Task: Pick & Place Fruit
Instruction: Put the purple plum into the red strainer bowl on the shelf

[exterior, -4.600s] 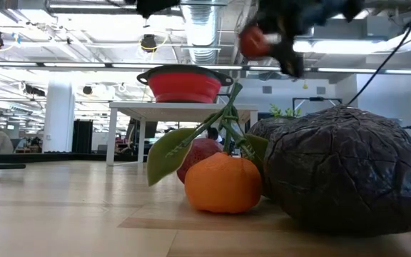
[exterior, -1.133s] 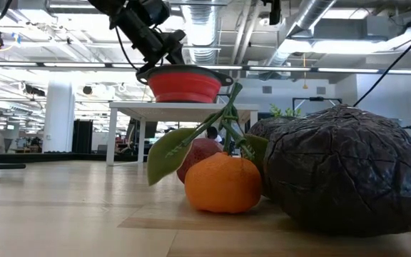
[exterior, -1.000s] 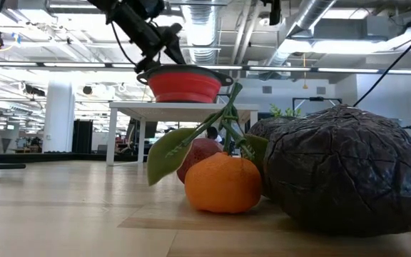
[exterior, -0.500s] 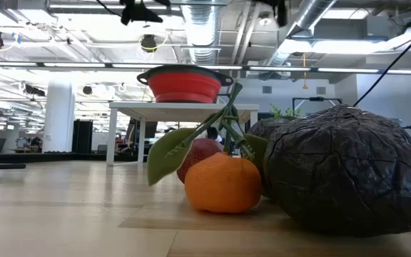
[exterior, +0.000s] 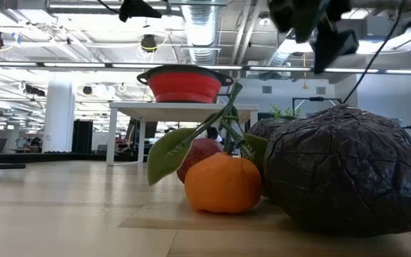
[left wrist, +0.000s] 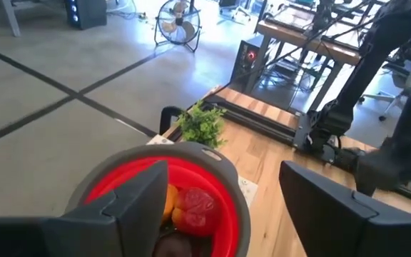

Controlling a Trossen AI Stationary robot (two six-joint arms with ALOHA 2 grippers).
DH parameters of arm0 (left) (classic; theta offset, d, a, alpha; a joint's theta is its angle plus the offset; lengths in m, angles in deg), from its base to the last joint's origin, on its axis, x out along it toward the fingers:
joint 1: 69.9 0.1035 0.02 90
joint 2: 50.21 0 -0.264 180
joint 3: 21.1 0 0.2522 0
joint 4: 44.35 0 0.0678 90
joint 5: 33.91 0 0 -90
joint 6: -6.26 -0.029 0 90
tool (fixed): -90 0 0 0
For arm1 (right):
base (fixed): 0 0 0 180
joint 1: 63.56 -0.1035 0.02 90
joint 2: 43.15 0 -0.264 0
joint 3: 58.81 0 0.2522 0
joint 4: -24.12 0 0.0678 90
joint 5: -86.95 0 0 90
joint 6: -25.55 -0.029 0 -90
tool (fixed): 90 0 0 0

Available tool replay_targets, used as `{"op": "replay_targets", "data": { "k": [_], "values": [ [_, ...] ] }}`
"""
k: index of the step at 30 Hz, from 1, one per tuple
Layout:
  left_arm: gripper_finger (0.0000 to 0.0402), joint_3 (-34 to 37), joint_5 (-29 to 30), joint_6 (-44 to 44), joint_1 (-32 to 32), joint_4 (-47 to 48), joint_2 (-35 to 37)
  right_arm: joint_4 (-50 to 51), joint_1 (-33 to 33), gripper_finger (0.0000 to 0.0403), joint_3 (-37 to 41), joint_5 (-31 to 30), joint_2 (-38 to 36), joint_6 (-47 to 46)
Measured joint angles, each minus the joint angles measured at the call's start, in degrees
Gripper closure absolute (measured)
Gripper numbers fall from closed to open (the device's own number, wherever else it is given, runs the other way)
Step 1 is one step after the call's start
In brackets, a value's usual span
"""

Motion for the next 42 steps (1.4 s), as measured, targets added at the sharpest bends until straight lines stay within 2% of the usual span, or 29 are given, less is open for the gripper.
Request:
{"op": "replay_targets", "data": {
  "k": [7, 14, 19, 26, 35, 39, 42],
  "values": [
    [0.0149, 0.0, -1.4, 0.0, -0.6, 0.4, 0.1, -3.8, 0.5, 0.0042, 0.0, 6.5, 11.8, -3.5],
    [0.0152, 0.0, -3.1, 0.0, -2.2, 0.8, 0.1, -4.9, 0.5, 0.0033, 0.0, 8.5, 19.9, -4.4],
    [0.0152, 0.0, -3.1, 0.0, -3.3, 1.5, 0.1, -9.9, 0.0, 0.0044, -0.1, 8.4, 22.6, -5.4],
    [0.0152, 0.0, -3.1, -0.3, -3.3, 4.0, 0.1, -11.9, -1.5, 0.0071, -0.1, 8.2, 25.2, -7.0],
    [0.0152, 0.0, -3.1, -0.4, -3.2, 4.4, 0.2, -12.8, -2.6, 0.0147, -0.1, 6.8, 25.6, -6.9],
    [0.0152, 0.0, -3.1, -0.4, -3.2, 5.2, 0.6, -12.7, -1.7, 0.0175, 0.0, 6.5, 22.3, -4.8],
    [0.0152, 0.0, -3.1, -0.4, -3.2, 5.7, 1.2, -13.7, 0.2, 0.0174, 0.0, 6.5, 17.4, -2.5]
  ]
}}
